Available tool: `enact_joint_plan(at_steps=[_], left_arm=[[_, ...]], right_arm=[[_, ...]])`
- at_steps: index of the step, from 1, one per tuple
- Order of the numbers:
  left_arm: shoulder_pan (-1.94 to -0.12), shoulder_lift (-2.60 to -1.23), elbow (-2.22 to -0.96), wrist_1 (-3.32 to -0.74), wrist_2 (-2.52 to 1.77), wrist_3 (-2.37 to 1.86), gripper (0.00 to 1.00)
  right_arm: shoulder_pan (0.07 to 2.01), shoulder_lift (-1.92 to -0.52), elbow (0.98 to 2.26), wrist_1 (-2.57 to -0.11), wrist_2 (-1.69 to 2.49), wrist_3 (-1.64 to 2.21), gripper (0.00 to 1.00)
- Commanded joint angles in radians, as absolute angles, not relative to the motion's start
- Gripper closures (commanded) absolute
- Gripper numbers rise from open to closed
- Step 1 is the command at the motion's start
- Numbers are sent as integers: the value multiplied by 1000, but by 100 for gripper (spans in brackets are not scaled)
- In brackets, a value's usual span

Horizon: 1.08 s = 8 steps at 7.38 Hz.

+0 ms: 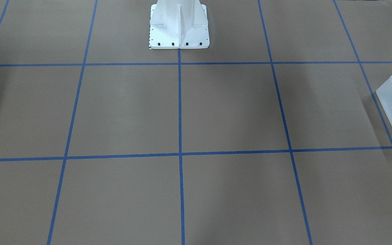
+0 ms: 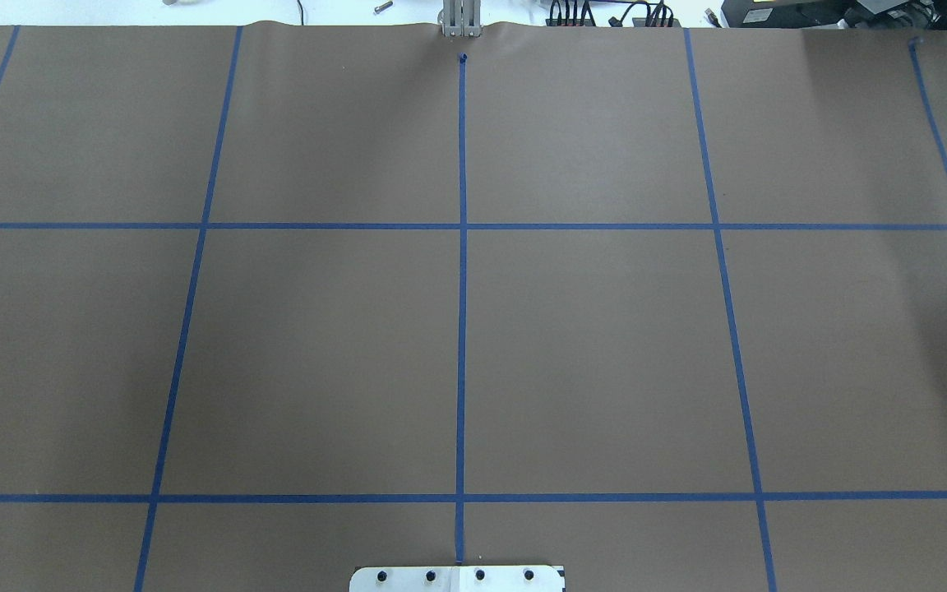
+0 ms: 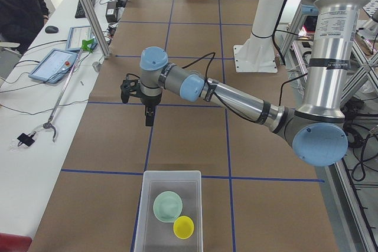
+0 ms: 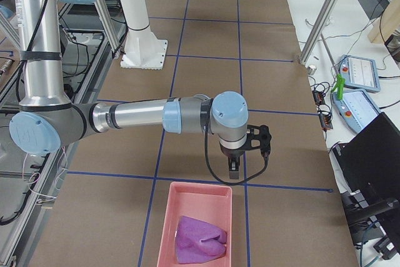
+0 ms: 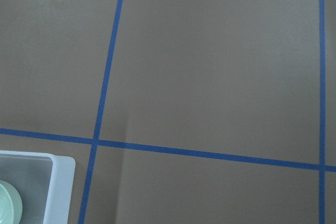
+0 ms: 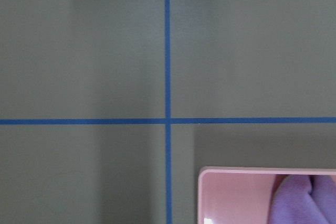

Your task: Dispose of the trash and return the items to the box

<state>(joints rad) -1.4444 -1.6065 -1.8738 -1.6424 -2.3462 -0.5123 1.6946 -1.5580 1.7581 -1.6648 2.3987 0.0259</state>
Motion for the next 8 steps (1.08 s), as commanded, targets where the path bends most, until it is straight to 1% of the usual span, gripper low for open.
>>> enact_joint_plan(at_steps=[1, 2, 3, 5, 6, 8], left_arm=[[-1501, -1534, -1858, -1646, -2361, -401, 1], [-1585, -1534, -1803, -1640, -2368, -283, 1], [-1610, -1537, -1752, -1637, -2365, -228, 1], [-1612, -1528, -1694, -1648, -2359, -222, 1], [-1611, -1520, -1677, -1652, -2358, -212, 1], [-1612, -1497, -1681, -1695, -2359, -196, 1]], right_arm=[[1626, -1560, 1787, -1663, 2427, 118, 0], [1609, -1562, 1784, -1661, 2425, 120, 0], [1597, -1563, 1784, -1660, 2424, 120, 0], [1594, -1672, 1773, -1645, 2378, 74, 0], [1595, -1713, 1770, -1635, 2372, 43, 0], [1597, -1721, 1760, -1635, 2370, 41, 0]])
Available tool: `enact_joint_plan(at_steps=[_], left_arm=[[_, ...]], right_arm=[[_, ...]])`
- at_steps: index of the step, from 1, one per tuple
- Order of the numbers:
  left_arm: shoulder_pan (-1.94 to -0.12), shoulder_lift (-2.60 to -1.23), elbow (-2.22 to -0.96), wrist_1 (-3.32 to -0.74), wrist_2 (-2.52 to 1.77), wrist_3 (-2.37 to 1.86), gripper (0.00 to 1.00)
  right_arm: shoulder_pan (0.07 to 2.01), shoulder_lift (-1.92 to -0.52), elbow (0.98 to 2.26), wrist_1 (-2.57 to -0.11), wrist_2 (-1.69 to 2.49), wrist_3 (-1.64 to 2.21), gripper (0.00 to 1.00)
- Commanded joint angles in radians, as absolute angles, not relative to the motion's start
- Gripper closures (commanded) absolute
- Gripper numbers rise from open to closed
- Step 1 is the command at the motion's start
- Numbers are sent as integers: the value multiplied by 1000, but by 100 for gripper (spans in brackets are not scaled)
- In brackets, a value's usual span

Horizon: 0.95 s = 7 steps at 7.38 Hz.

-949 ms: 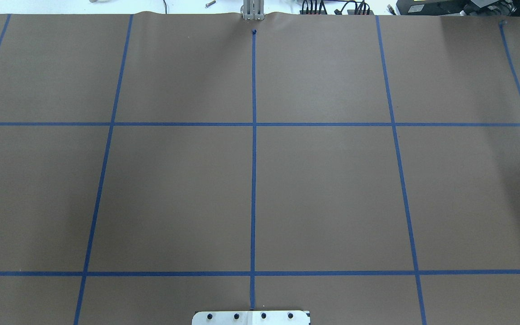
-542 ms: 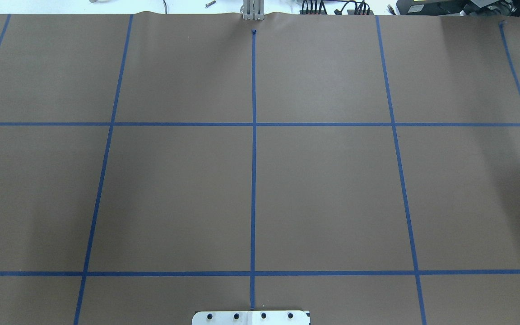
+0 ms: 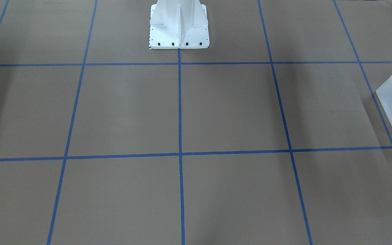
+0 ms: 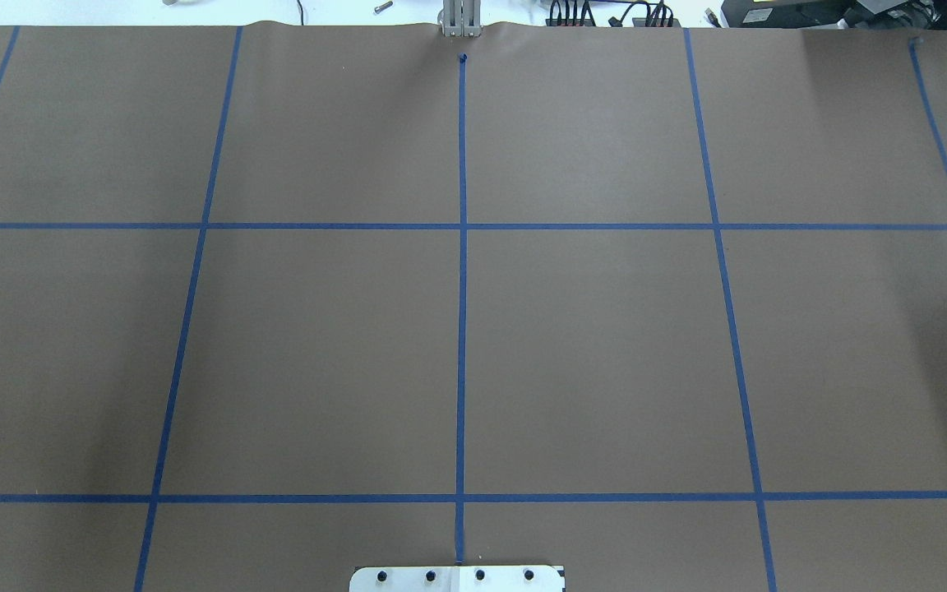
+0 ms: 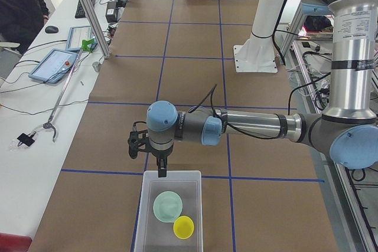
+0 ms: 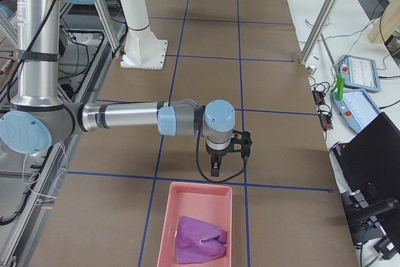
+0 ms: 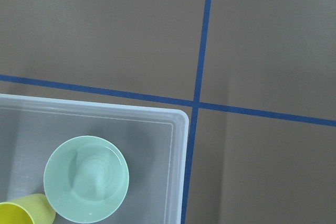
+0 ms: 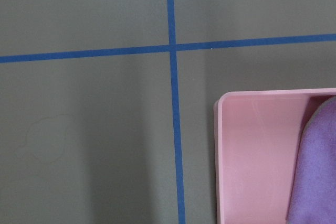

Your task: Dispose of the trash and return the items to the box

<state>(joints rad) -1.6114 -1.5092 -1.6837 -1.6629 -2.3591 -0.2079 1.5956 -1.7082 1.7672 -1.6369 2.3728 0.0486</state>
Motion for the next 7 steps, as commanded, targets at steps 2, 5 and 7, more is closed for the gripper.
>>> enact_joint_plan(at_steps=[2, 5, 7], left_arm=[[-1612, -1476, -1686, -1717, -2358, -198, 1], [-1611, -1476, -1686, -1715, -2358, -199, 1], [-1611, -1476, -1686, -1715, -2358, -199, 1]], right_arm=[[1600, -1741, 1761, -1635, 2370, 41, 0], [1600, -1741, 1764, -1635, 2372, 44, 0], [1600, -1741, 1770, -1635, 2372, 49, 0]])
